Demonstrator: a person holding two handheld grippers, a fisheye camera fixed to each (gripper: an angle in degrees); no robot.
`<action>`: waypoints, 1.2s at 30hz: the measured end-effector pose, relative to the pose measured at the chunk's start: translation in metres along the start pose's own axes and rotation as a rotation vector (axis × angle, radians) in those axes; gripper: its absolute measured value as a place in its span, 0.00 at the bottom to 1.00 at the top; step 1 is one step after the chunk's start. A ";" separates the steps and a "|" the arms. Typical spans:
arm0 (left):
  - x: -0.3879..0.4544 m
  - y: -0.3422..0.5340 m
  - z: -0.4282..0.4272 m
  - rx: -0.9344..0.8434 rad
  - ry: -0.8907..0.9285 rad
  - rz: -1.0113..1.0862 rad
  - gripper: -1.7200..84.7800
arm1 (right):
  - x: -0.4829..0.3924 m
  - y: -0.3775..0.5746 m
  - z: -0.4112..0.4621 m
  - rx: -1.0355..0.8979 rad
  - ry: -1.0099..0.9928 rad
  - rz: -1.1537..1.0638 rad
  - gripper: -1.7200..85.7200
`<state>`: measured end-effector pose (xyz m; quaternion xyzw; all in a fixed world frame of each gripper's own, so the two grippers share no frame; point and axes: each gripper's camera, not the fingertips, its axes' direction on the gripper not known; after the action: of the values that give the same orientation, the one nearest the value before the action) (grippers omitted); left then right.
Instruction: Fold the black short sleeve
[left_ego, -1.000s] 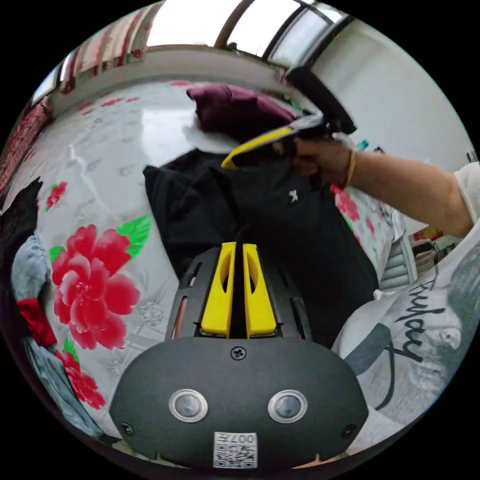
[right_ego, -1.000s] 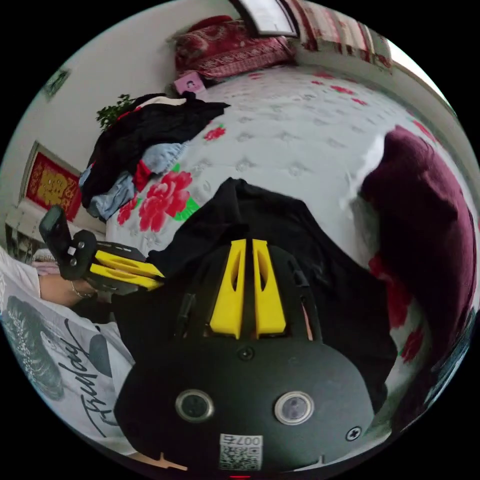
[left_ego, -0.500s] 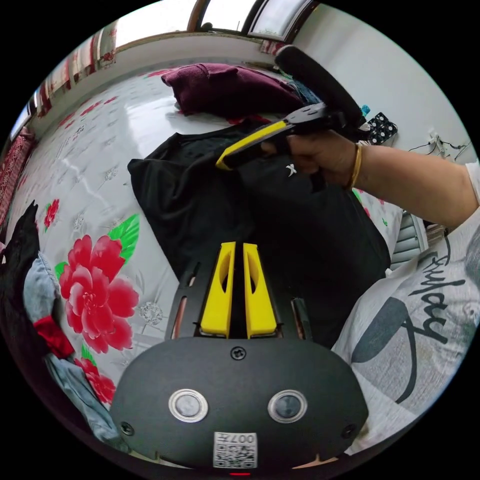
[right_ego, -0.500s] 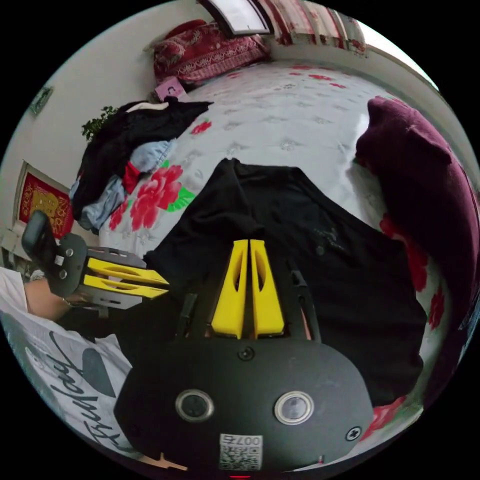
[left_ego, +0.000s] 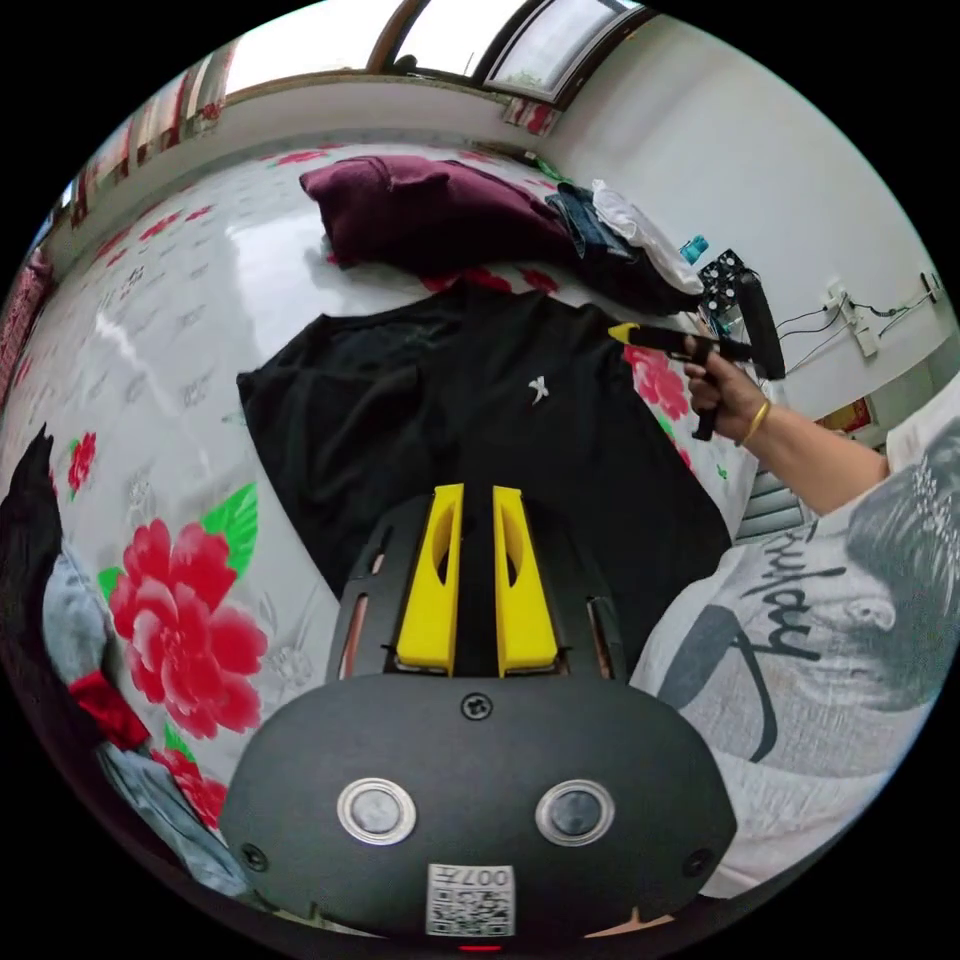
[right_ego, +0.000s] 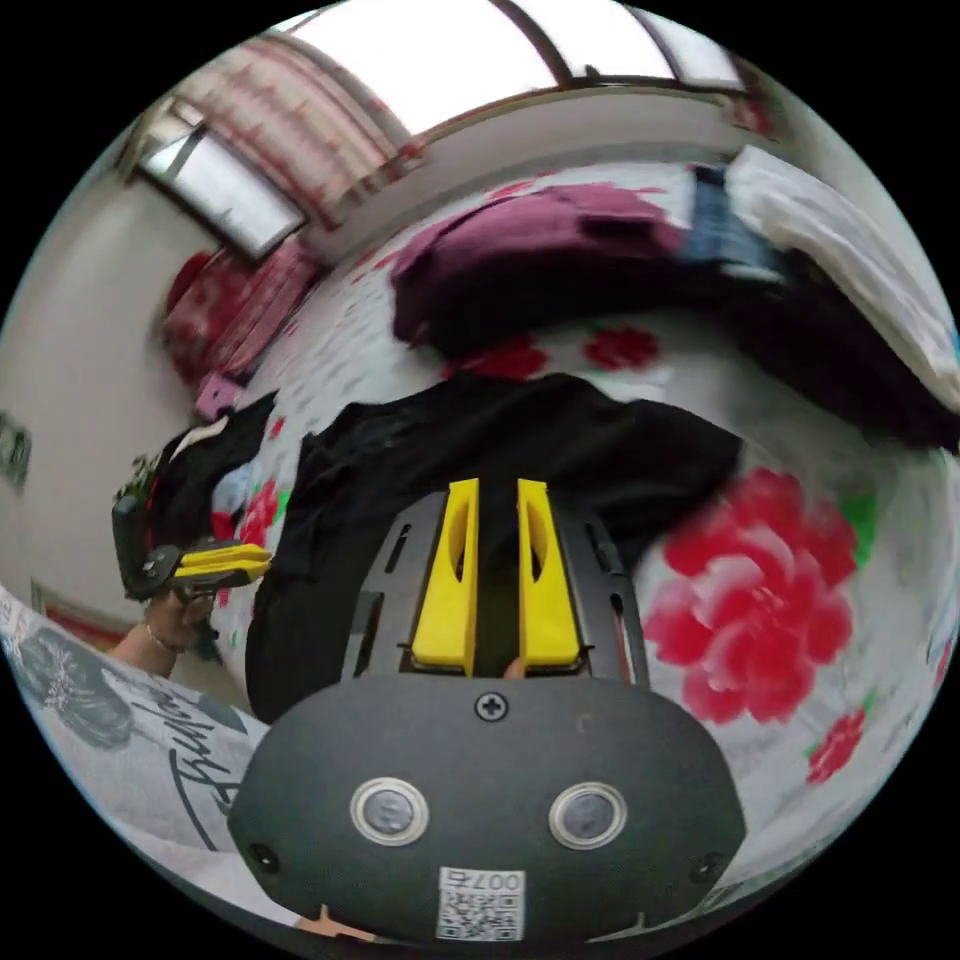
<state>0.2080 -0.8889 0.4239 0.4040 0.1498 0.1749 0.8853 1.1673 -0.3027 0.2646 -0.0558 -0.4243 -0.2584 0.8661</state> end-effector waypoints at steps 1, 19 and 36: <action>-0.002 -0.009 0.008 -0.005 0.001 0.010 0.09 | 0.041 0.004 -0.021 0.026 0.039 0.110 0.08; 0.133 -0.294 0.353 -0.332 0.061 0.525 0.06 | 0.125 -0.020 -0.102 -0.010 0.072 0.103 0.02; 0.081 -0.308 0.430 -0.304 0.064 0.519 0.05 | 0.086 -0.036 -0.170 -0.107 0.113 -0.229 0.03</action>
<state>0.5132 -1.3275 0.4477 0.2857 0.0416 0.4284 0.8562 1.3131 -0.4224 0.2181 -0.0383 -0.3642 -0.3805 0.8492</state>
